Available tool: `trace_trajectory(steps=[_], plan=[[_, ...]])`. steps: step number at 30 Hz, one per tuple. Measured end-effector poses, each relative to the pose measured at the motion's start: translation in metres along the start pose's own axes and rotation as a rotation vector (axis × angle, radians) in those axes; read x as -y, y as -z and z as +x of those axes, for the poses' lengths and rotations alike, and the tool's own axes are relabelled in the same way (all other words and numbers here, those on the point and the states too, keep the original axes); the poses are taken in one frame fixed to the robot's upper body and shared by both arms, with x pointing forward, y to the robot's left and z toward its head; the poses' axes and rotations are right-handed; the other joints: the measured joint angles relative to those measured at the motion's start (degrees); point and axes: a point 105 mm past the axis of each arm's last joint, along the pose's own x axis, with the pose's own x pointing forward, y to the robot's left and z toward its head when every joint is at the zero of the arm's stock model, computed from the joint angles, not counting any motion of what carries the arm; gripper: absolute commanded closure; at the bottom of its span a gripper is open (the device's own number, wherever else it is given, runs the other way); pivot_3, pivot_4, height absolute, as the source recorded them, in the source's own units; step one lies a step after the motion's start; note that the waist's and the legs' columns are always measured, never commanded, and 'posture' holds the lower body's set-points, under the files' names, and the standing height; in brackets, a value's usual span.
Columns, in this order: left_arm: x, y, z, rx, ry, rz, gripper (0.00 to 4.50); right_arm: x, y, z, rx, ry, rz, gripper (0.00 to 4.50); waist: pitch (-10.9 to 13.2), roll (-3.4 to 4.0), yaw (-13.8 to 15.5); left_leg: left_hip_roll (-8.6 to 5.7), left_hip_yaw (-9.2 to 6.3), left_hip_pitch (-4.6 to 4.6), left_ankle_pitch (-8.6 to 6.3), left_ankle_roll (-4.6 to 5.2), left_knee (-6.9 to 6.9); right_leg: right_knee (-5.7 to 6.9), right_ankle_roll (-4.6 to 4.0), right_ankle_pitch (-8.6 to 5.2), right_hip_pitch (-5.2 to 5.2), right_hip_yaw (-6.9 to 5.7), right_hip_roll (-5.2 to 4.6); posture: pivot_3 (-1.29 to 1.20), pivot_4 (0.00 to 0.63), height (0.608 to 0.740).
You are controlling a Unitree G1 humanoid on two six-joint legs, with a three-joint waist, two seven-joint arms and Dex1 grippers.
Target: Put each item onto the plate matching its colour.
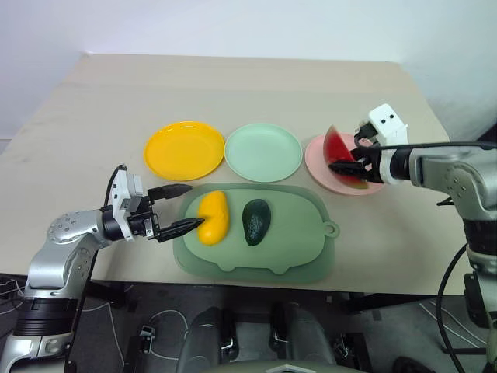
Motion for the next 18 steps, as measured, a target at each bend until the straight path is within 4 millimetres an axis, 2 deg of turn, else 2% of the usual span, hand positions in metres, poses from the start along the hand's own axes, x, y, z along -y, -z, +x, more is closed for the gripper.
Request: trace_trajectory(steps=[5, 9, 15, 18], plan=[[0.002, -0.003, 0.0, 0.006, 0.002, -0.004, 0.0, 0.026, 0.016, 0.029, -0.076, 0.054, -0.021, 2.17, 0.02, 0.03, -0.28, 0.01, 0.04, -0.01, 0.02, -0.02, -0.01, 0.09, 0.12, 0.06, -0.06, 0.0, 0.01, 0.0, 0.15, 0.696], [0.001, -0.005, 0.0, 0.013, -0.002, -0.01, 0.0, 0.035, 0.022, 0.044, -0.109, 0.069, -0.016, 2.17, 0.02, 0.04, -0.49, 0.01, 0.07, 0.0, 0.04, -0.04, 0.02, 0.28, 0.18, 0.06, -0.11, 0.02, 0.0, 0.0, 0.15, 0.696], [0.003, -0.008, 0.002, 0.014, 0.003, -0.001, 0.0, 0.03, 0.017, 0.048, -0.099, 0.014, -0.072, 0.11, 0.03, 0.04, -0.43, 0.0, 0.05, 0.0, 0.04, -0.04, 0.19, 0.62, 0.26, -0.01, -0.19, 0.04, -0.09, 0.0, 0.15, 0.696], [0.005, -0.007, 0.001, 0.011, 0.001, -0.004, 0.0, 0.028, 0.013, 0.045, -0.099, 0.014, -0.099, 0.05, 0.03, 0.05, -0.55, 0.0, 0.04, -0.01, 0.04, -0.05, 0.25, 0.7, 0.25, -0.02, -0.22, 0.05, -0.12, 0.0, 0.15, 0.696]])
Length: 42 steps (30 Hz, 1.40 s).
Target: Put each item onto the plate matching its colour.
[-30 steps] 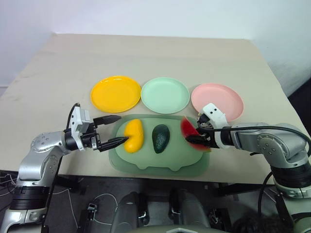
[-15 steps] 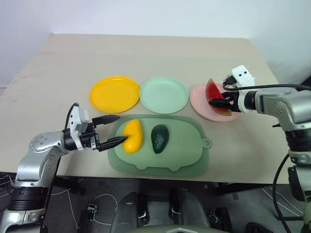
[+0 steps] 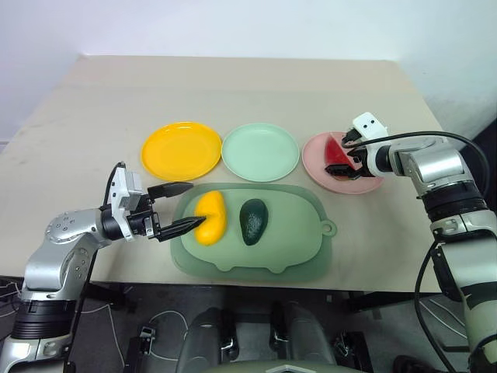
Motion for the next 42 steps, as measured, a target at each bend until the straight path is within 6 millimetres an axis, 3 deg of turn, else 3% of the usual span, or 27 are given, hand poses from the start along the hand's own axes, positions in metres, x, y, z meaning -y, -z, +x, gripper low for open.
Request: trace_trajectory(steps=[4, 8, 12, 15, 17, 21, 22, 28, 34, 42], plan=[[0.0, 0.002, 0.0, -0.007, -0.01, -0.016, 0.0, -0.004, -0.008, -0.011, 0.025, 0.003, -0.042, 0.05, 0.0, 0.0, 0.08, 0.0, -0.02, -0.15, 0.0, 0.0, 0.04, 0.04, -0.01, 0.0, -0.15, 0.0, -0.04, 0.0, 0.15, 0.696], [-0.001, -0.001, 0.0, -0.005, -0.016, -0.01, 0.0, -0.009, -0.02, -0.037, 0.08, 0.004, -0.067, 0.05, 0.0, 0.0, 0.45, 0.0, -0.02, -0.51, 0.0, 0.0, 0.17, 0.14, -0.01, 0.01, -0.49, 0.01, -0.06, 0.0, 0.15, 0.696], [-0.004, -0.005, 0.002, 0.004, -0.025, 0.003, 0.0, -0.035, -0.041, -0.062, 0.174, -0.055, -0.063, 0.05, 0.0, 0.0, 0.45, 0.01, -0.04, -0.54, 0.0, 0.0, 0.2, 0.14, -0.02, 0.01, -0.51, 0.01, -0.06, 0.0, 0.15, 0.696], [-0.005, -0.005, 0.002, 0.007, -0.029, 0.003, 0.0, -0.058, -0.049, -0.069, 0.209, -0.119, -0.038, 0.05, 0.0, 0.0, 0.47, 0.02, -0.05, -0.54, 0.0, 0.0, 0.19, 0.14, -0.03, 0.01, -0.51, 0.0, -0.05, 0.0, 0.15, 0.696], [-0.006, -0.004, 0.001, 0.007, -0.033, 0.001, 0.0, -0.08, -0.048, -0.068, 0.202, -0.191, 0.0, 0.05, -0.01, -0.01, 0.48, 0.01, -0.05, -0.55, 0.0, 0.0, 0.19, 0.14, -0.04, 0.02, -0.51, 0.01, -0.06, 0.0, 0.15, 0.696], [-0.008, -0.003, 0.001, 0.016, -0.04, 0.001, 0.0, -0.145, -0.046, -0.059, 0.186, -0.422, 0.097, 0.05, -0.01, 0.0, 0.41, 0.05, -0.06, -0.57, 0.0, -0.01, 0.19, 0.17, -0.05, 0.04, -0.55, -0.01, 0.0, 0.0, 0.15, 0.696], [-0.009, -0.003, 0.001, 0.019, -0.04, 0.005, 0.0, -0.152, -0.041, -0.057, 0.17, -0.449, 0.109, 0.05, -0.02, -0.01, 0.69, 0.03, -0.09, -0.67, 0.0, -0.01, 0.2, 0.15, -0.05, 0.04, -0.56, -0.04, -0.01, 0.0, 0.15, 0.696], [-0.012, 0.002, -0.002, 0.017, -0.048, 0.002, 0.0, -0.17, -0.027, -0.047, 0.13, -0.5, 0.156, 0.05, -0.03, -0.02, 0.51, -0.07, -0.03, -0.85, 0.0, -0.01, 0.26, 0.07, -0.13, 0.09, -0.65, -0.03, -0.1, 0.0, 0.15, 0.696], [-0.014, 0.004, -0.004, 0.015, -0.05, 0.008, 0.0, -0.174, -0.022, -0.037, 0.083, -0.513, 0.222, 0.05, -0.03, -0.02, 0.44, -0.02, -0.04, -0.83, 0.01, -0.01, 0.25, 0.12, -0.1, 0.1, -0.68, -0.03, 0.02, 0.0, 0.15, 0.696], [-0.013, 0.005, -0.005, 0.014, -0.046, 0.005, 0.0, -0.188, -0.026, -0.03, 0.051, -0.57, 0.286, 0.05, -0.03, -0.03, 0.4, 0.02, -0.04, -0.82, 0.02, 0.0, 0.25, 0.13, -0.09, 0.11, -0.66, -0.03, 0.08, 0.0, 0.15, 0.696]])
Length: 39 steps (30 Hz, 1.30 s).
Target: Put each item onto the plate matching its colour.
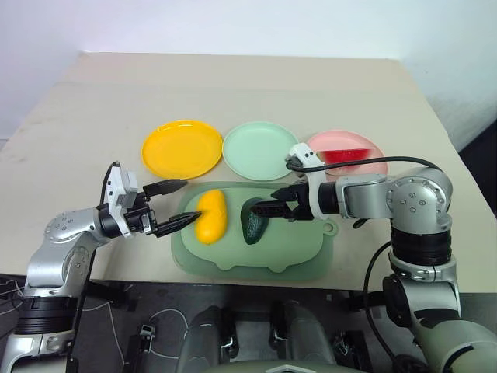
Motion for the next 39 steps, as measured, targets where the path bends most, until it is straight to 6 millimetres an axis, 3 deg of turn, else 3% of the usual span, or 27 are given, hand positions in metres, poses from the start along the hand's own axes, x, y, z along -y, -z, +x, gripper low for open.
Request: trace_trajectory(steps=[7, 15, 20, 21, 26, 31, 35, 39], plan=[[0.0, 0.0, 0.0, 0.001, -0.003, -0.001, 0.0, 0.003, 0.012, 0.019, -0.081, 0.031, 0.053, 0.05, -0.01, 0.0, 0.03, 0.0, 0.01, 0.0, 0.0, 0.0, 0.0, 0.01, 0.01, 0.0, 0.01, 0.0, 0.03, 0.0, 0.15, 0.696], [0.001, -0.004, 0.003, 0.006, -0.012, 0.016, 0.0, 0.003, 0.016, 0.025, -0.125, 0.054, 0.03, 0.05, -0.01, 0.01, 0.0, 0.01, 0.02, 0.01, 0.01, 0.0, 0.0, 0.02, 0.01, 0.0, 0.02, 0.01, 0.05, 0.0, 0.15, 0.696], [0.0, -0.004, 0.003, 0.005, -0.02, 0.014, 0.0, 0.001, 0.015, 0.025, -0.124, 0.058, 0.0, 1.16, -0.02, 0.01, 0.02, 0.01, 0.02, 0.01, 0.01, 0.0, 0.0, 0.02, 0.01, 0.0, 0.02, 0.01, 0.05, 0.0, 0.15, 0.696], [0.0, -0.004, 0.003, 0.005, -0.02, 0.014, 0.0, 0.0, 0.014, 0.025, -0.12, 0.057, -0.006, 1.19, -0.02, 0.01, 0.03, 0.01, 0.02, 0.01, 0.01, 0.0, 0.0, 0.02, 0.01, 0.0, 0.02, 0.01, 0.05, 0.0, 0.15, 0.696], [0.0, -0.004, 0.003, 0.006, -0.023, 0.014, 0.0, -0.001, -0.014, 0.005, -0.037, 0.057, -0.067, 1.2, -0.02, 0.01, 0.05, 0.01, 0.02, 0.01, 0.01, 0.01, 0.01, 0.01, 0.01, 0.0, 0.02, 0.01, 0.04, 0.0, 0.15, 0.696], [-0.001, -0.004, 0.003, 0.006, -0.025, 0.014, 0.0, 0.0, -0.064, -0.014, 0.127, 0.071, -0.089, 1.2, -0.02, 0.01, -0.03, 0.03, 0.03, 0.02, 0.01, 0.01, 0.0, 0.03, 0.01, 0.0, 0.01, 0.01, 0.08, 0.0, 0.15, 0.696], [-0.001, -0.003, 0.002, 0.006, -0.035, 0.011, 0.0, 0.035, -0.094, -0.007, 0.203, 0.196, -0.047, 1.2, -0.02, 0.01, -0.33, 0.02, 0.11, 0.04, 0.01, 0.0, 0.0, 0.07, 0.02, -0.01, 0.01, 0.01, 0.12, 0.0, 0.15, 0.696], [0.0, -0.001, 0.0, 0.001, -0.045, 0.003, 0.0, 0.069, -0.1, 0.01, 0.225, 0.283, -0.047, 1.2, -0.02, 0.01, -0.74, 0.0, 0.15, 0.03, 0.02, 0.01, -0.01, 0.11, 0.06, -0.02, -0.01, 0.01, 0.13, 0.0, 0.15, 0.696]])
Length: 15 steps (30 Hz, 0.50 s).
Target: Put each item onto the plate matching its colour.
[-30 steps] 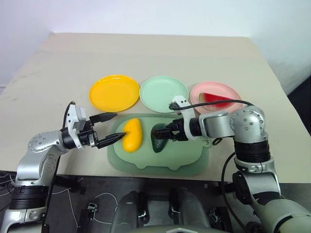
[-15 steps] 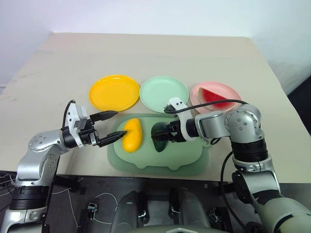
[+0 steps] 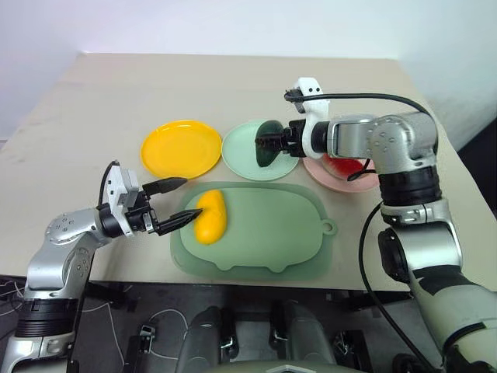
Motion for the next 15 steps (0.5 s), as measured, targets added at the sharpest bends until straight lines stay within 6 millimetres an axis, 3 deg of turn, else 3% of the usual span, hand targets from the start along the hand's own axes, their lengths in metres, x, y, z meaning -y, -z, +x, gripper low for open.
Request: trace_trajectory(steps=[5, 9, 10, 12, 15], plan=[[0.001, 0.0, -0.001, -0.002, -0.004, 0.002, 0.0, 0.024, 0.009, 0.029, -0.019, 0.072, 0.003, 1.2, 0.01, 0.01, -0.84, 0.01, 0.03, 0.0, 0.09, 0.08, -0.01, 0.11, 0.01, 0.0, -0.05, -0.01, 0.03, 0.0, 0.15, 0.696], [0.001, 0.0, -0.002, -0.003, -0.005, 0.003, 0.0, 0.02, 0.014, 0.044, -0.038, 0.067, -0.017, 1.2, 0.01, 0.02, -1.42, 0.02, 0.01, 0.01, 0.1, 0.1, -0.01, 0.21, 0.01, -0.01, -0.07, 0.0, 0.02, 0.0, 0.15, 0.696], [0.001, 0.0, -0.002, -0.002, -0.008, 0.004, 0.0, 0.017, 0.018, 0.049, -0.049, 0.061, -0.019, 0.48, 0.01, 0.02, -1.53, 0.01, 0.01, 0.01, 0.1, 0.1, -0.01, 0.23, 0.01, -0.01, -0.07, 0.0, 0.0, 0.0, 0.15, 0.696], [0.0, 0.0, -0.004, -0.002, -0.014, 0.005, 0.0, 0.015, 0.021, 0.053, -0.059, 0.053, -0.022, 0.02, 0.01, 0.02, -1.62, 0.01, -0.01, 0.01, 0.1, 0.09, -0.01, 0.23, 0.01, -0.01, -0.07, 0.01, -0.02, 0.0, 0.15, 0.696], [0.0, 0.001, -0.008, -0.008, -0.02, 0.003, 0.0, 0.014, 0.022, 0.055, -0.061, 0.041, -0.026, 0.02, 0.01, 0.02, -1.73, 0.0, -0.03, 0.01, 0.08, 0.06, 0.0, 0.24, 0.01, -0.01, -0.07, 0.02, -0.03, 0.0, 0.15, 0.696]])
